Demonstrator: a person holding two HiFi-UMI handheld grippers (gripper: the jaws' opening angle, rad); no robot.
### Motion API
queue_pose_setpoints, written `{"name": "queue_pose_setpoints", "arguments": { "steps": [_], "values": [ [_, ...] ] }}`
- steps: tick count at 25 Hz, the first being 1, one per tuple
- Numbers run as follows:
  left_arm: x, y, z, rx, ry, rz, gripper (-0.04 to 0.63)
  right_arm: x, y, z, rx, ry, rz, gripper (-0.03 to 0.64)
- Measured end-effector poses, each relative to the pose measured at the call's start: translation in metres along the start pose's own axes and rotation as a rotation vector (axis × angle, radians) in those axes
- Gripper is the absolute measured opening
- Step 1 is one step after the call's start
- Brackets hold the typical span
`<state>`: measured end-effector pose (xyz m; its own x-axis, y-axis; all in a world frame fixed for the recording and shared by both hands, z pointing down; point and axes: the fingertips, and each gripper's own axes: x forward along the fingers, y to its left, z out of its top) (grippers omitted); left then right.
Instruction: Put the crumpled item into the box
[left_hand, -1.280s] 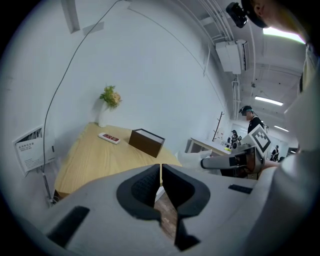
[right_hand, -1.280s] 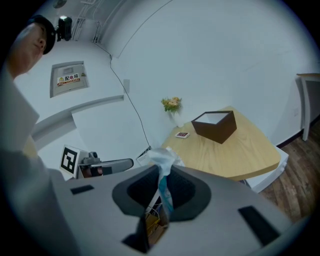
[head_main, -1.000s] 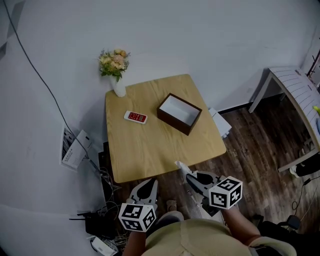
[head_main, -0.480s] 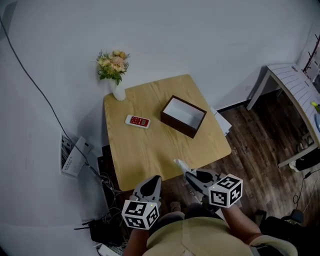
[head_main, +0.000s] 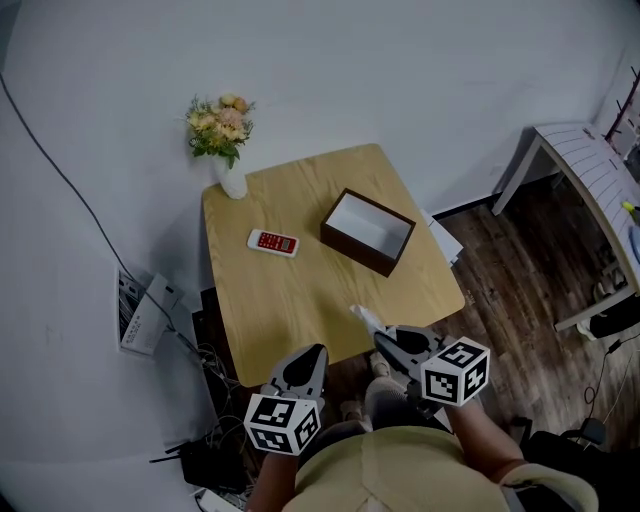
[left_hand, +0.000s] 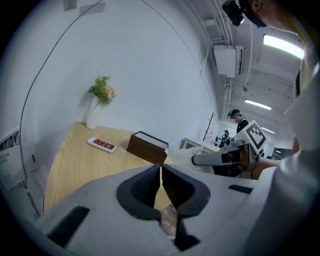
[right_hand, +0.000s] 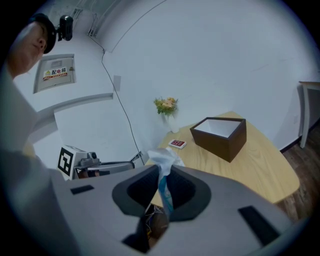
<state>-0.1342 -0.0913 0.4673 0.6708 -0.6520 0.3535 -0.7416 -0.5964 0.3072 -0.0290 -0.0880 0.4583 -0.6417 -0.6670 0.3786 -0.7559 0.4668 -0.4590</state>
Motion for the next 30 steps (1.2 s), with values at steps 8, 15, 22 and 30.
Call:
{"name": "queue_pose_setpoints", "arguments": {
  "steps": [8, 15, 22, 30],
  "values": [
    [0.028, 0.014, 0.019, -0.014, -0.009, 0.041, 0.032, 0.02, -0.022, 0.034, -0.005, -0.008, 0.058, 0.06],
    [0.066, 0.018, 0.04, -0.007, -0.013, 0.042, 0.032, 0.034, -0.049, 0.06, -0.012, -0.005, 0.084, 0.06],
    [0.096, 0.03, 0.06, -0.017, -0.024, 0.064, 0.032, 0.046, -0.071, 0.087, -0.02, -0.009, 0.105, 0.06],
    [0.125, 0.028, 0.072, -0.015, -0.019, 0.073, 0.032, 0.046, -0.094, 0.11, -0.015, -0.026, 0.119, 0.06]
  ]
}}
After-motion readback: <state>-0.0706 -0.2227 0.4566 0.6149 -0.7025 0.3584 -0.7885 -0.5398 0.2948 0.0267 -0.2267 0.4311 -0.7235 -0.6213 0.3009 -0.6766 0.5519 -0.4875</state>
